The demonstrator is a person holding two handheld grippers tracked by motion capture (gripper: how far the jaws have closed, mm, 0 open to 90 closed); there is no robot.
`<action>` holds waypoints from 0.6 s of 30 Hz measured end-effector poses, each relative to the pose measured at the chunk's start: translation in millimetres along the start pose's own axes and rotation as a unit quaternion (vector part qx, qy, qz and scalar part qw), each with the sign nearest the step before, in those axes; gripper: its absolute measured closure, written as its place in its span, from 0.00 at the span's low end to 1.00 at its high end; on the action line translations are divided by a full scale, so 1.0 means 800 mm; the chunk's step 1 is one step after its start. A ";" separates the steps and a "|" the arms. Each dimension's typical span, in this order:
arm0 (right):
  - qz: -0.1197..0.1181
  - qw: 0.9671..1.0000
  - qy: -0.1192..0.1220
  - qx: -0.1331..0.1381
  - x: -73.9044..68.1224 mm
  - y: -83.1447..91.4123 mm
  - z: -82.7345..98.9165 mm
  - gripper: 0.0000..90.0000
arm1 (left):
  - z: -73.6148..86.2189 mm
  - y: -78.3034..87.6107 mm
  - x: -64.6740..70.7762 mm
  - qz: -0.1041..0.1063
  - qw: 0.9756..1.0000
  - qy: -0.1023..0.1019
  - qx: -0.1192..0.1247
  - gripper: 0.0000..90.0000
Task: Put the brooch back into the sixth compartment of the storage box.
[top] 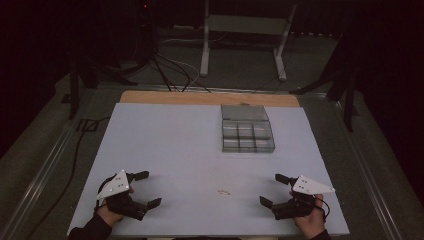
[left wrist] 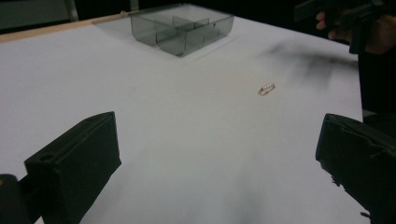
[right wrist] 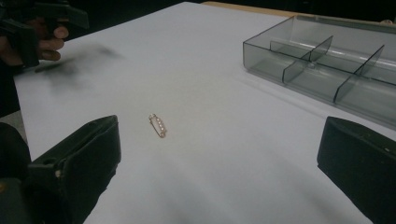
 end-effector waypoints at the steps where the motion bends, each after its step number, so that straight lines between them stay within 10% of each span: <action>1: 0.000 1.000 0.002 0.000 -0.001 -0.001 0.000 0.00 | 0.000 0.000 0.000 0.001 1.000 0.000 0.000 0.01; 18: 0.013 1.000 0.014 -0.004 -0.001 0.000 -0.001 0.00 | -0.002 0.000 0.002 0.004 1.000 -0.001 0.000 0.01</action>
Point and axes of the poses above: each handheld gripper's, and its own axes: y roughly backward along the jaws, z roughly out of its underside, x roughly to its right, the point moved 1 cm from there along -y, roughly forward along the jaws, and after that the axes turned 12 degrees about x, right-handed, at the moved point
